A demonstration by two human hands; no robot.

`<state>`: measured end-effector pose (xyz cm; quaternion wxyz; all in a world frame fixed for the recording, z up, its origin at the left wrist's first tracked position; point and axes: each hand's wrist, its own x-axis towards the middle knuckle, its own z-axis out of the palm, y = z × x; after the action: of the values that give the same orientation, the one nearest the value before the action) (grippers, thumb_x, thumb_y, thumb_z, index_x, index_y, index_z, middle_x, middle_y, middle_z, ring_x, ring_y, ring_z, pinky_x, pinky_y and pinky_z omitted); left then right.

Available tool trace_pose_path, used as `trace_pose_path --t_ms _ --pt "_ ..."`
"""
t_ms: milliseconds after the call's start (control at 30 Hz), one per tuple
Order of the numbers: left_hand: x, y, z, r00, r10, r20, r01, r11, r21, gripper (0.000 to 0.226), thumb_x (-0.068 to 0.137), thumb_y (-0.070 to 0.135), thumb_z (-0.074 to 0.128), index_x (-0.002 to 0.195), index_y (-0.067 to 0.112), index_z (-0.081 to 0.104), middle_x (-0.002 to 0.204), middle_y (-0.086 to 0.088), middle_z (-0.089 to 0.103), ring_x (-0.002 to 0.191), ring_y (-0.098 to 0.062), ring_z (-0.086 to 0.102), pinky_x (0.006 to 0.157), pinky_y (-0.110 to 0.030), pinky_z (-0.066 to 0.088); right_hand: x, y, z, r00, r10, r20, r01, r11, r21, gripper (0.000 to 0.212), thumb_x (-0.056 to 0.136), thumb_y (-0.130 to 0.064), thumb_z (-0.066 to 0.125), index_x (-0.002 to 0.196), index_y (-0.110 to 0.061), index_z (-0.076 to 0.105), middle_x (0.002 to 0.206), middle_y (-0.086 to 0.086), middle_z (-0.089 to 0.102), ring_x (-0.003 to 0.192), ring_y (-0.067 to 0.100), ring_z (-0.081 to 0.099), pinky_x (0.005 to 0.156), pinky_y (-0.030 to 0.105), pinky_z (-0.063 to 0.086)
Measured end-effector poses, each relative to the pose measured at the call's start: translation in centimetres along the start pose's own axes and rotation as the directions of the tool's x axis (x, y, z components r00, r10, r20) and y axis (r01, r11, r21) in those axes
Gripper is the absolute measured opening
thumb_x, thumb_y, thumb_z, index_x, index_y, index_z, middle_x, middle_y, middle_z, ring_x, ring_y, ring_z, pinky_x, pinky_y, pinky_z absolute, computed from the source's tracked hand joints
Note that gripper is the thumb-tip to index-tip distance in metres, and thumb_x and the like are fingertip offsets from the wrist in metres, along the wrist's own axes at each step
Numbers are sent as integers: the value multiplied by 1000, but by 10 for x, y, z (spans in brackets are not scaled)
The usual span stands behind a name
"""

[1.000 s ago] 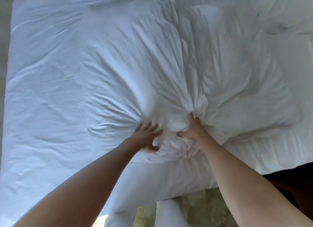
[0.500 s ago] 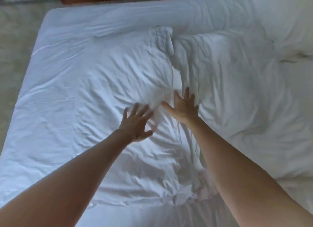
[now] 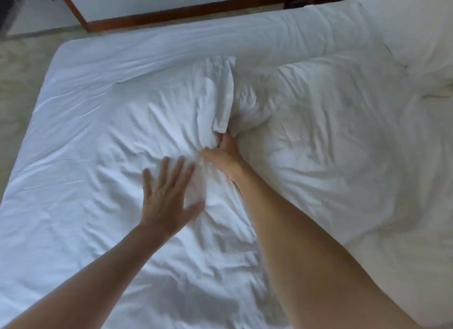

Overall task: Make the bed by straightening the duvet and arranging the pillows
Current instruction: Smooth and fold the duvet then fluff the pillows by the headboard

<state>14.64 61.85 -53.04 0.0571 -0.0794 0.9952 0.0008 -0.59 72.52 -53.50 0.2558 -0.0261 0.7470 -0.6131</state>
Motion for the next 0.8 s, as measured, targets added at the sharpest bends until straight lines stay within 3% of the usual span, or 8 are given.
trace_pose_path --t_ms 133,300,400,500,567,667,733,800 --pt "19 10 11 993 -113 22 115 991 -66 93 80 63 56 155 18 23 163 -1 19 151 -37 8 113 -67 14 21 -28 11 983 -141 116 169 943 -286 48 78 -20 65 123 -3 60 124 16 62 116 29 59 93 35 46" --pt "32 36 22 945 102 310 -98 995 -26 87 78 72 1 157 33 2 165 9 -6 149 -35 -19 117 -63 -7 32 45 -49 981 102 -164 -146 949 -279 40 78 -22 67 116 -7 67 102 10 73 89 26 70 67 27 50" --pt "37 46 23 905 125 406 -120 992 -36 77 92 67 23 157 32 -2 165 9 -7 148 -37 -22 117 -61 -10 27 65 -50 968 72 -239 -160 913 -375 34 80 -21 65 112 -11 66 101 10 73 96 30 69 79 38 56" --pt "37 35 13 902 136 409 -129 991 -46 81 92 67 35 157 33 1 165 9 0 151 -31 -12 119 -56 -5 29 59 -34 969 35 -244 -137 900 -413 66 72 -25 64 135 -13 49 117 10 63 107 32 62 88 43 54" --pt "40 21 6 929 179 324 -154 983 -100 83 88 70 40 156 30 14 163 6 19 151 -25 14 120 -49 13 28 49 -27 924 -95 -370 -78 901 -427 89 72 -21 67 151 -18 26 137 10 47 122 29 48 105 43 42" --pt "58 -5 -7 992 120 -46 -126 977 -173 78 78 66 42 139 18 49 133 -6 56 121 -30 55 96 -45 42 28 15 -21 794 -352 -495 216 925 -313 87 75 -28 64 152 -19 24 152 10 35 141 26 33 116 43 31" --pt "75 -31 -14 974 -4 -229 -35 986 -166 74 74 62 53 133 18 53 128 -8 57 116 -32 55 91 -47 42 46 -7 -20 845 -210 -491 129 973 -194 92 76 -50 66 152 -23 22 156 12 29 144 29 28 117 45 29" --pt "88 -54 -21 969 -114 -220 74 981 -180 83 72 60 68 142 23 43 139 -5 49 129 -28 44 99 -50 35 68 -24 -29 913 51 -405 -100 990 -99 115 60 -75 68 152 -30 17 154 13 26 141 32 32 114 50 33"
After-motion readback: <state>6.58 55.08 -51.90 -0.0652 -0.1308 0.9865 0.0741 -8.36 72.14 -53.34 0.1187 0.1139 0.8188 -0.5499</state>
